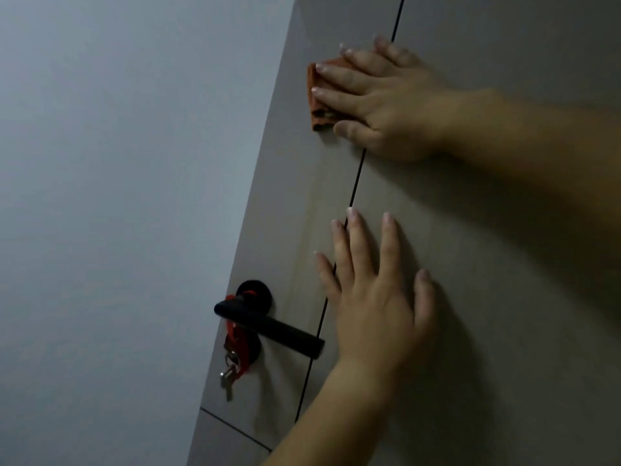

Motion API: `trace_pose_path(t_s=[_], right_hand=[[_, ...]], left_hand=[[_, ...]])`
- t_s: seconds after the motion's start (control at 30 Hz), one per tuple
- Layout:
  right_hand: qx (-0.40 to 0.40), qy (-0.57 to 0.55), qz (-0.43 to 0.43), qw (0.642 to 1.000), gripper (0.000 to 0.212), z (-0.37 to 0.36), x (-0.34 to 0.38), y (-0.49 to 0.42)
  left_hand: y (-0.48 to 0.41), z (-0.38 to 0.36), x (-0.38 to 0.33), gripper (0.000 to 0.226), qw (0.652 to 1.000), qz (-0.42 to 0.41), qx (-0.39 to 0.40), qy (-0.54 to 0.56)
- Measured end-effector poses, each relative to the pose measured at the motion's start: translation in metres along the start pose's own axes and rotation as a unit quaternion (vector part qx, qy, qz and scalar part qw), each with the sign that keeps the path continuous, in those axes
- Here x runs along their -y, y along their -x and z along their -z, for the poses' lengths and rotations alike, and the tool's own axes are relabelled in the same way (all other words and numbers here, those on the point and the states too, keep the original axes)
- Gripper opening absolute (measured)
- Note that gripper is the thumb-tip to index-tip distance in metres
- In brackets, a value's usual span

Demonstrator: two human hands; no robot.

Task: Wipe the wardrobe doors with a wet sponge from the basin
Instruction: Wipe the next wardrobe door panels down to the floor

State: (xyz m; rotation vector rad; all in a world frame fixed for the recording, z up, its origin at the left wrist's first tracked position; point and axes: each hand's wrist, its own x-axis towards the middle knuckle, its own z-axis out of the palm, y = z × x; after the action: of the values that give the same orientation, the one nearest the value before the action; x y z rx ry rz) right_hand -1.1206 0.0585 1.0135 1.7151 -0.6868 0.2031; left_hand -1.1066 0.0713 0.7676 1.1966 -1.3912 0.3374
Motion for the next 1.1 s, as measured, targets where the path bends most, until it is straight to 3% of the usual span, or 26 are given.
trace_pose_path(t_s=[0.2, 0.37, 0.43, 0.63, 0.7, 0.83, 0.9, 1.03, 1.1], right_hand=[[0.007, 0.004, -0.031, 0.999, 0.079, -0.019, 0.002, 0.086], [-0.026, -0.007, -0.199, 0.980, 0.083, -0.005, -0.054, 0.101], [-0.024, -0.011, -0.228, 0.973, 0.083, 0.002, -0.052, 0.096], [0.015, 0.007, -0.064, 0.998, 0.079, -0.028, 0.001, 0.146], [0.018, -0.003, -0.078, 0.997, 0.077, -0.023, -0.013, 0.146], [-0.016, -0.010, -0.203, 0.979, 0.082, -0.013, -0.034, 0.139], [-0.003, -0.020, -0.180, 0.983, 0.085, -0.017, -0.019, 0.153], [0.018, 0.006, -0.049, 0.999, 0.074, -0.043, 0.018, 0.207], [0.028, 0.013, -0.043, 0.999, 0.071, -0.041, 0.013, 0.204]], left_hand=[[0.036, -0.011, 0.005, 0.075, 1.000, -0.015, 0.012, 0.005], [0.045, -0.020, 0.005, 0.079, 1.000, -0.020, 0.002, -0.006], [0.043, -0.022, 0.003, 0.078, 1.000, -0.021, 0.001, -0.004], [0.044, -0.028, 0.008, 0.078, 0.999, -0.022, -0.028, -0.011], [0.044, -0.029, 0.008, 0.079, 0.999, -0.020, -0.042, -0.016], [0.044, -0.029, 0.008, 0.079, 0.999, -0.016, -0.048, -0.020], [0.045, -0.029, 0.009, 0.078, 0.998, -0.022, -0.049, -0.018], [0.047, -0.031, 0.012, 0.078, 0.997, -0.048, -0.051, -0.014], [0.054, -0.031, 0.017, 0.078, 0.997, -0.061, -0.043, -0.019]])
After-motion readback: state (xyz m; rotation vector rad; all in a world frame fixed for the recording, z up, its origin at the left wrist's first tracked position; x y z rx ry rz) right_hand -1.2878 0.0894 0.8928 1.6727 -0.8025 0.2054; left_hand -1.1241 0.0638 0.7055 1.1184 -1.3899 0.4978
